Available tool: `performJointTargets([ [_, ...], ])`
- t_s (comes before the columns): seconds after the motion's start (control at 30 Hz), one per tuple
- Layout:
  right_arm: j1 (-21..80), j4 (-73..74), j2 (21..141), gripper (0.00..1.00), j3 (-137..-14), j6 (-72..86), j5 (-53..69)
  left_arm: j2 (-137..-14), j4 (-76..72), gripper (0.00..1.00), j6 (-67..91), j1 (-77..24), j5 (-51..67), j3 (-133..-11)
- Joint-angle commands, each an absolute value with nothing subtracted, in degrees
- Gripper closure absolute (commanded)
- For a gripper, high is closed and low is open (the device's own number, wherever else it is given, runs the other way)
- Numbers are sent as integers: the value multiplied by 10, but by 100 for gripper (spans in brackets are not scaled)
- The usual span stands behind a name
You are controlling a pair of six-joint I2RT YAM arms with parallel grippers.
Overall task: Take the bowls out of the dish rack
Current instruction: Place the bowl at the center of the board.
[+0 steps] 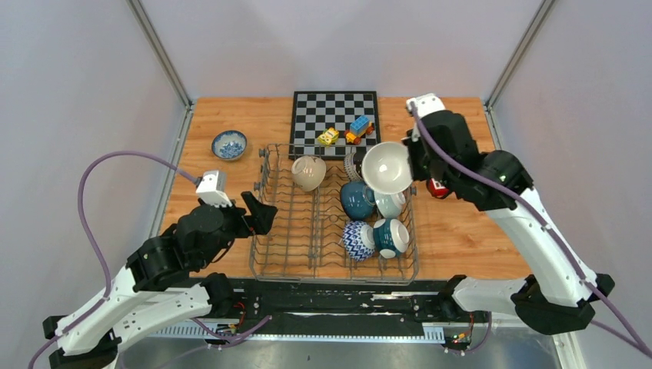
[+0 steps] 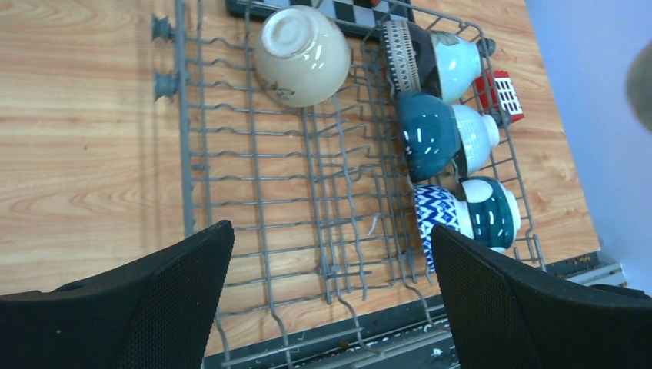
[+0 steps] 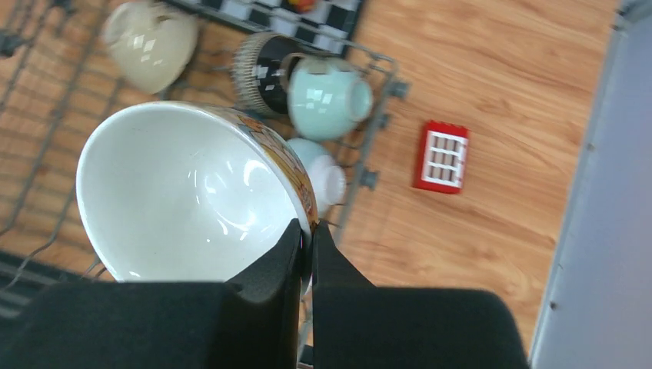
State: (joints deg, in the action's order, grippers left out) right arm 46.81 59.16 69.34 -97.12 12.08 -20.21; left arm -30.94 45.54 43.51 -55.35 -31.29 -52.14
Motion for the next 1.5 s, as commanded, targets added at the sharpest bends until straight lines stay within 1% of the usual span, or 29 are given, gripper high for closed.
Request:
performJointTargets([
  [0.0,382,608,673,100,-958,108,-205,-236,444,0,459,-553,-359,-464],
  [0.13,285,533,657,100,-908,168,-181,-192,433,0,483,-554,-372,-420],
  [0.23,186,455,633,100,-841,254,-135,-185,451,0,491,-554,-370,-417],
  [0.3,142,409,633,100,-805,296,-105,-185,455,0,495,-553,-372,-415],
  [0.53,46,356,719,100,-801,308,-163,-181,450,0,482,-554,-363,-407],
  [0.7,-40,330,814,100,-812,322,-163,-173,437,0,471,-553,-359,-394],
  [0.9,-91,268,919,100,-826,328,-127,-181,422,0,456,-554,-365,-383],
  [1.17,-112,240,1067,100,-936,315,-91,-224,417,0,446,-553,-381,-383],
  [1.27,-117,235,1107,100,-967,332,-79,-232,418,0,443,-553,-385,-379],
  [1.47,-137,216,1158,100,-977,379,10,-236,419,0,444,-554,-390,-368],
])
